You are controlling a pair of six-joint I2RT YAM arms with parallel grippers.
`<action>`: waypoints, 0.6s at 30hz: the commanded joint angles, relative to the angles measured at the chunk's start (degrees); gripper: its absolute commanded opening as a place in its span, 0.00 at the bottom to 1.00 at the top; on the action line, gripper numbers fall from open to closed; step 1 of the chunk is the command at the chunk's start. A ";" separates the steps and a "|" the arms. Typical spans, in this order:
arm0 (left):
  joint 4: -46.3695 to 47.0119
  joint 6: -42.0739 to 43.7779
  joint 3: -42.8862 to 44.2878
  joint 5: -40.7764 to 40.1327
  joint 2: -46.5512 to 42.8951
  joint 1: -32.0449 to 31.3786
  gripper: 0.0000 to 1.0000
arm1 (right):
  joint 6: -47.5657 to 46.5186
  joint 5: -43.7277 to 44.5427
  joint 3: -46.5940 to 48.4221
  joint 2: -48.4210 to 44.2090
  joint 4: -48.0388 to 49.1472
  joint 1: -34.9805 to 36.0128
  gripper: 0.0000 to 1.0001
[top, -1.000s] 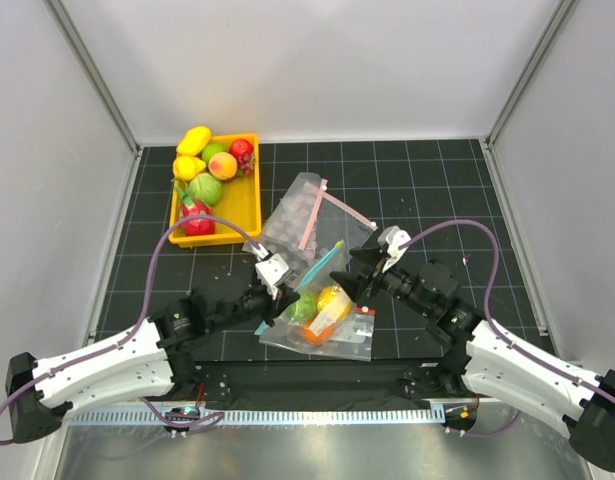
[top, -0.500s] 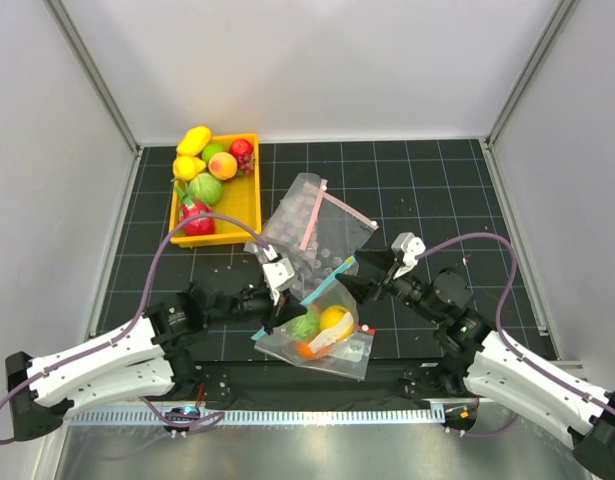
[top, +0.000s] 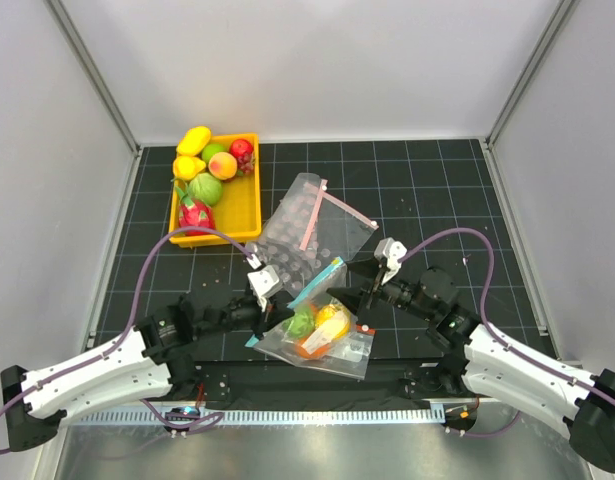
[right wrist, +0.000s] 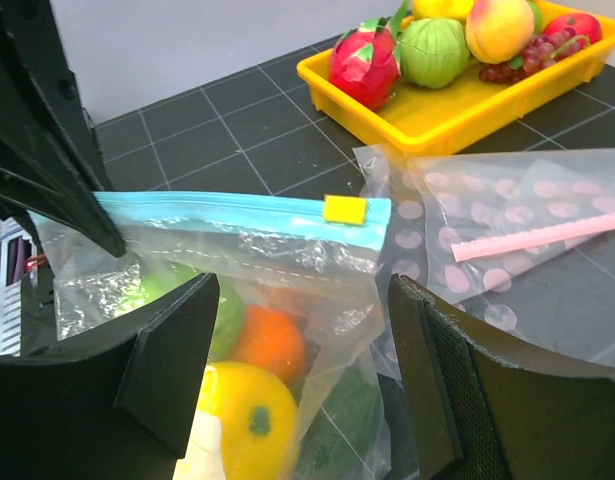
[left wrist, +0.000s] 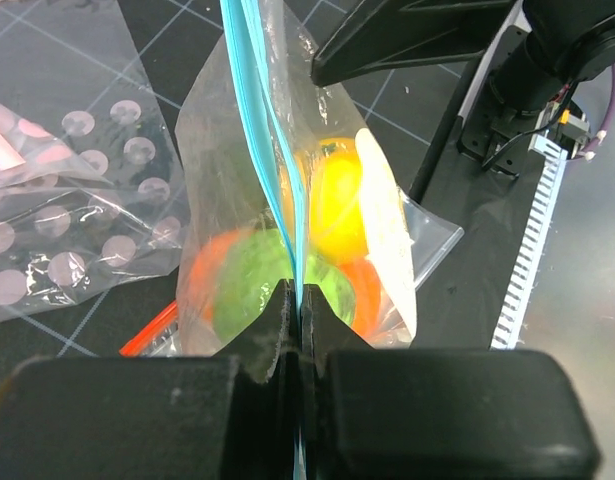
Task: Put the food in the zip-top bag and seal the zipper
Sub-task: Zip the zipper food storage bag at the center of the board.
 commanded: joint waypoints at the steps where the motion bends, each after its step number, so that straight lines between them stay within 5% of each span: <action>1: 2.92 1.18 -1.05 -0.93 0.05 -0.03 0.00 | -0.99 -3.04 0.34 0.21 5.86 0.25 0.75; 10: 3.98 2.94 -2.81 -1.89 0.49 -0.03 0.00 | 0.85 -6.38 2.45 6.53 9.02 -2.82 0.69; 18: 4.24 3.20 -2.72 -3.92 -0.48 0.06 0.01 | 4.19 -12.71 3.59 8.12 10.08 -5.20 0.02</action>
